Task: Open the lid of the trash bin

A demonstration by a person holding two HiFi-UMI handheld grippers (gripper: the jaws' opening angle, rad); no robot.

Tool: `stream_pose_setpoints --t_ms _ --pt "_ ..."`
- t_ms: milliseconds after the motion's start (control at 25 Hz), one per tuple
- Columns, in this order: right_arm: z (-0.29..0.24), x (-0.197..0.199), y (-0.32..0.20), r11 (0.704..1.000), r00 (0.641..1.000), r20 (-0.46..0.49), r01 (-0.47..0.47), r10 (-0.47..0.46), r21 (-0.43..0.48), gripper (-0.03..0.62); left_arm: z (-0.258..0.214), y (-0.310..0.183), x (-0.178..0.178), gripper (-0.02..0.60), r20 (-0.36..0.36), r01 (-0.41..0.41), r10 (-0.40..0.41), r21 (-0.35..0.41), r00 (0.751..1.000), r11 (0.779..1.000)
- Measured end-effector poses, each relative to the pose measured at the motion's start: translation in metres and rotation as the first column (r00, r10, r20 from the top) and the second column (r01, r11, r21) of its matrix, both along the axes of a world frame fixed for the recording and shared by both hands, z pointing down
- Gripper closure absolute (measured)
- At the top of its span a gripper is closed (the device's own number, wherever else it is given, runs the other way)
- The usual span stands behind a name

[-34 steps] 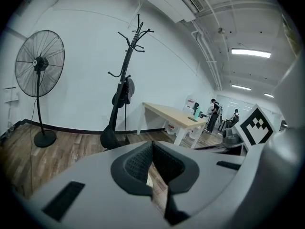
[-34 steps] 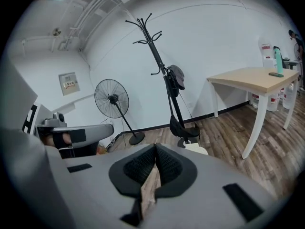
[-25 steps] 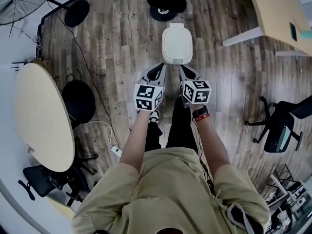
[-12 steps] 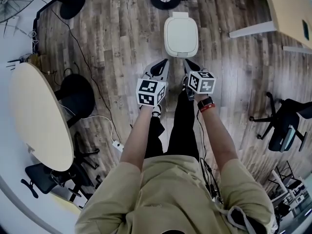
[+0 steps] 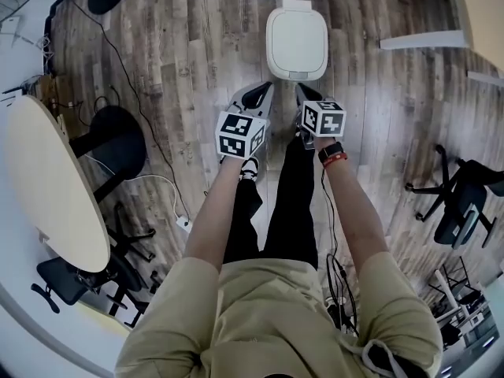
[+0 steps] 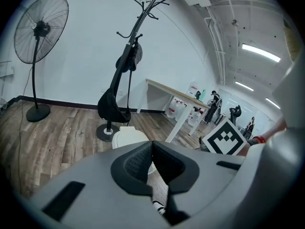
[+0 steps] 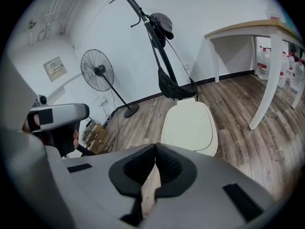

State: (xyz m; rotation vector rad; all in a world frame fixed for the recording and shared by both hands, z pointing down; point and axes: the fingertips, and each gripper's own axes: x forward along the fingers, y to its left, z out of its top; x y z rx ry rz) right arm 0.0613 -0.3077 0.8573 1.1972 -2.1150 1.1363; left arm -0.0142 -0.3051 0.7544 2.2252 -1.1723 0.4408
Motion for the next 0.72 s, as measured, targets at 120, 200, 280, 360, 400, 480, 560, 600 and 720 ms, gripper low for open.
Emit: stream_pose_setpoints --t_ms 120,200,280,360,400,480,560,600,720 --pt "0.023 -0.002 -0.002 1.000 1.000 -0.006 0.011 -0.011 -0.006 0.592 0.019 -0.005 0.004 0.557 0.002 -0.012 0.012 0.004 1.000 1.000" --pt "0.038 -0.002 -0.004 1.000 1.000 -0.013 0.013 -0.013 -0.005 0.591 0.033 -0.009 0.005 0.557 0.001 -0.013 0.013 0.008 1.000 1.000" --pt "0.052 -0.002 -0.007 1.000 1.000 -0.021 0.017 -0.017 -0.002 0.591 0.047 -0.012 0.006 0.557 0.001 -0.015 0.015 0.010 1.000 1.000" --pt "0.065 0.000 -0.010 1.000 0.999 -0.031 0.021 -0.021 -0.001 0.591 0.060 -0.015 0.008 0.557 0.006 -0.020 0.020 0.010 1.000 1.000" --pt "0.072 0.001 -0.012 1.000 0.999 -0.036 0.024 -0.024 -0.001 0.592 0.067 -0.016 0.010 0.557 0.007 -0.022 0.022 0.009 1.000 1.000" --pt "0.085 0.003 -0.015 0.999 0.998 -0.047 0.032 -0.033 -0.005 0.591 0.079 -0.018 0.014 0.557 0.007 -0.026 0.025 0.006 1.000 1.000" --pt "0.101 0.005 -0.017 0.999 0.998 -0.055 0.039 -0.040 -0.025 0.592 0.089 -0.019 0.017 0.557 0.005 -0.032 0.032 0.004 0.999 0.999" --pt "0.109 0.005 -0.018 0.998 0.997 -0.058 0.040 -0.042 -0.038 0.591 0.093 -0.019 0.018 0.557 0.006 -0.036 0.036 0.003 0.999 0.999" --pt "0.125 0.007 -0.023 0.997 0.997 -0.064 0.031 -0.035 -0.068 0.591 0.106 -0.019 0.019 0.557 0.006 -0.045 0.045 -0.004 0.999 0.999"
